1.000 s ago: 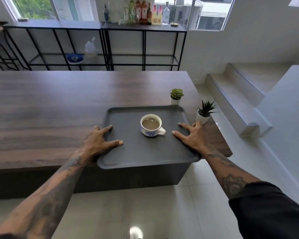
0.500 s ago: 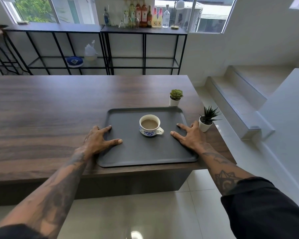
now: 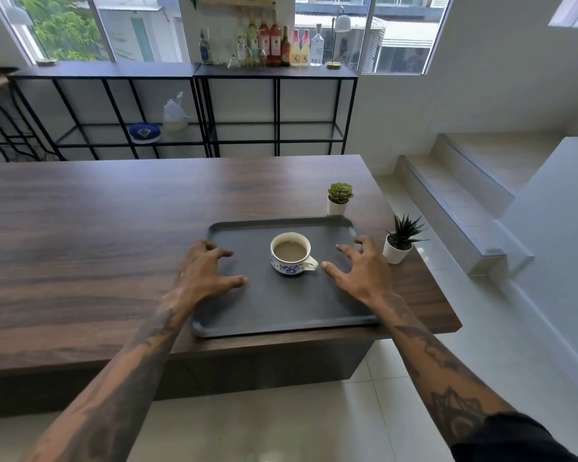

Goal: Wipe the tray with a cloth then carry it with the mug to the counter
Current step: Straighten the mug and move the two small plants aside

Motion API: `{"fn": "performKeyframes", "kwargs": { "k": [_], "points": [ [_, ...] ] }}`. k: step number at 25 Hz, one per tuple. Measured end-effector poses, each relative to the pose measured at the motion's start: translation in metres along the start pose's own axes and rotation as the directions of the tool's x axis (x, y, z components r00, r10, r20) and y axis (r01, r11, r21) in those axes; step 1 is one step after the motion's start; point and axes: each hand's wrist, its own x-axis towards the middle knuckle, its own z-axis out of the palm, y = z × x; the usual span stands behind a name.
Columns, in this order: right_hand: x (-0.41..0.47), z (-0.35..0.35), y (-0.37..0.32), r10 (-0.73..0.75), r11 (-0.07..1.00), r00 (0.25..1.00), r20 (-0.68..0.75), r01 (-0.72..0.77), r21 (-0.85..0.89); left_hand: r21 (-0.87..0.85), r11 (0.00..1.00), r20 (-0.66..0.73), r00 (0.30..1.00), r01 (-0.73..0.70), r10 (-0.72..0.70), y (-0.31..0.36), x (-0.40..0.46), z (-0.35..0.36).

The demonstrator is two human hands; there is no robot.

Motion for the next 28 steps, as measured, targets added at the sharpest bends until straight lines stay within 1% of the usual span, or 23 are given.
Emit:
{"fn": "performKeyframes", "kwargs": {
  "k": [1,2,3,4,5,7,10,13,16,18,20,23,26,28],
  "points": [
    [-0.001,0.004,-0.009,-0.039,0.99,0.999,0.005,0.038,0.139,-0.128,0.991,0.01,0.999,-0.044,0.046,0.013,0.003,0.002],
    [-0.001,0.008,-0.018,-0.045,0.955,0.998,0.051,0.029,0.294,-0.255,0.965,0.043,0.996,-0.063,0.077,0.026,0.005,0.005],
    [-0.001,0.011,-0.027,-0.034,0.905,0.992,0.117,-0.019,0.424,-0.36,0.931,0.085,0.992,-0.058,0.095,0.038,0.008,0.008],
    [-0.001,0.013,-0.034,-0.023,0.856,0.985,0.17,-0.069,0.513,-0.436,0.899,0.125,0.987,-0.035,0.099,0.048,0.011,0.011],
    [0.001,0.015,-0.039,-0.017,0.82,0.98,0.198,-0.1,0.563,-0.49,0.871,0.153,0.984,-0.004,0.091,0.055,0.014,0.015],
    [0.005,0.018,-0.043,-0.02,0.781,0.979,0.202,-0.111,0.615,-0.567,0.823,0.176,0.981,0.031,0.084,0.059,0.019,0.023],
    [0.01,0.017,-0.041,-0.059,0.758,0.972,0.229,-0.106,0.644,-0.615,0.788,0.117,0.985,-0.027,0.125,0.056,0.019,0.032],
    [0.02,0.013,-0.039,-0.123,0.766,0.944,0.307,-0.106,0.633,-0.595,0.803,0.037,0.997,-0.028,0.062,0.055,0.019,0.035],
    [0.035,0.01,-0.04,-0.182,0.822,0.906,0.382,-0.073,0.565,-0.582,0.813,-0.016,1.0,-0.006,-0.004,0.055,0.016,0.036],
    [0.044,0.009,-0.041,-0.208,0.852,0.882,0.423,-0.049,0.522,-0.624,0.782,-0.002,1.0,0.015,-0.021,0.056,0.016,0.036],
    [0.052,0.01,-0.042,-0.217,0.856,0.86,0.461,-0.06,0.514,-0.635,0.773,0.001,1.0,0.005,-0.006,0.056,0.019,0.036],
    [0.059,0.007,-0.043,-0.232,0.861,0.829,0.509,-0.068,0.503,-0.58,0.814,-0.008,1.0,-0.025,0.025,0.055,0.022,0.035],
    [0.058,0.004,-0.045,-0.226,0.869,0.821,0.524,-0.073,0.489,-0.559,0.828,-0.016,0.999,-0.039,0.037,0.054,0.023,0.033],
    [0.054,0.0,-0.048,-0.227,0.862,0.814,0.535,-0.088,0.499,-0.546,0.837,0.028,0.997,-0.039,0.065,0.054,0.022,0.031]
  ]
}}
